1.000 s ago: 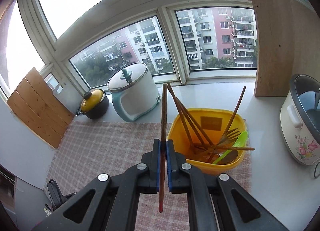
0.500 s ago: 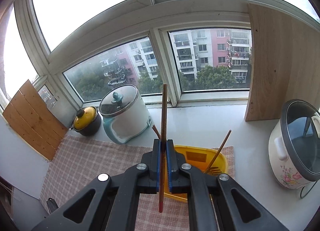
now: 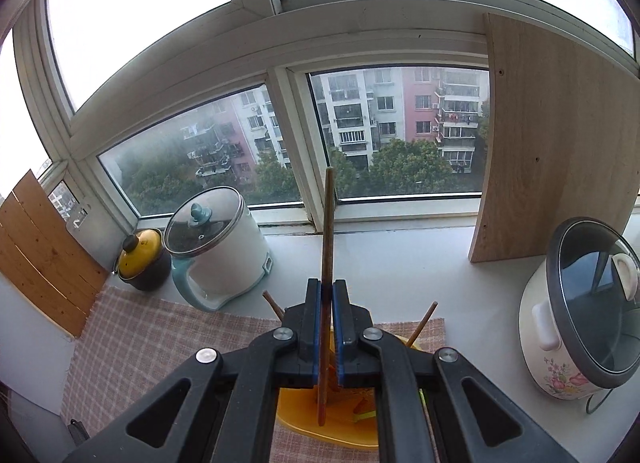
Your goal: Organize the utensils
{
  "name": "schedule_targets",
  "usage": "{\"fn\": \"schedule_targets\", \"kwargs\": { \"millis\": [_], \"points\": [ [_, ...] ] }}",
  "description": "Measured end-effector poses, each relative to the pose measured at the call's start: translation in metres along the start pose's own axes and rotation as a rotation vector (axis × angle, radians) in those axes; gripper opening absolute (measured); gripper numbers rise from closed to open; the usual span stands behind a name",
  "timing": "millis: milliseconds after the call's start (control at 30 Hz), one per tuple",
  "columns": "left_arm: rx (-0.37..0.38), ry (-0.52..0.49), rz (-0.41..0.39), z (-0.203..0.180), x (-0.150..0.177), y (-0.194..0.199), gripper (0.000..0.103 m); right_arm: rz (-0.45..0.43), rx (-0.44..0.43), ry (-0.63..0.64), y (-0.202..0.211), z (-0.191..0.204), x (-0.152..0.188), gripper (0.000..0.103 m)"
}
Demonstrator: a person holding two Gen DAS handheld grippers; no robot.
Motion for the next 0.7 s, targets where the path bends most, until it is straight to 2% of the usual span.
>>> {"fn": "schedule_targets", "kwargs": {
  "millis": [367, 400, 467, 700],
  "points": [
    [0.01, -0.015, -0.006, -0.003, -0.005, -0.001, 0.037, 0.064, 0.005, 0.023, -0.017, 0.0, 0.027, 0.004],
    [0.012, -0.016, -0.006, -0.004, -0.005, -0.001, 0.037, 0.063, 0.006, 0.029, -0.016, 0.001, 0.028, 0.006],
    [0.015, -0.02, -0.008, -0.006, -0.006, -0.001, 0.037, 0.059, 0.017, 0.046, -0.014, 0.003, 0.029, 0.029],
    [0.025, -0.031, -0.021, -0.012, -0.008, 0.004, 0.037, 0.045, 0.033, 0.089, -0.005, 0.011, 0.036, 0.031]
  ]
}}
Point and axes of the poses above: each gripper's, at about its wrist camera, not at the fingertips, and y roughly against the way its jaws point, z to its left, x to its underside, the point moved 2 cm from there along -y, roughly the way its jaws point, and after that the axes turned 8 degrees about -z, right-handed, at the moved point
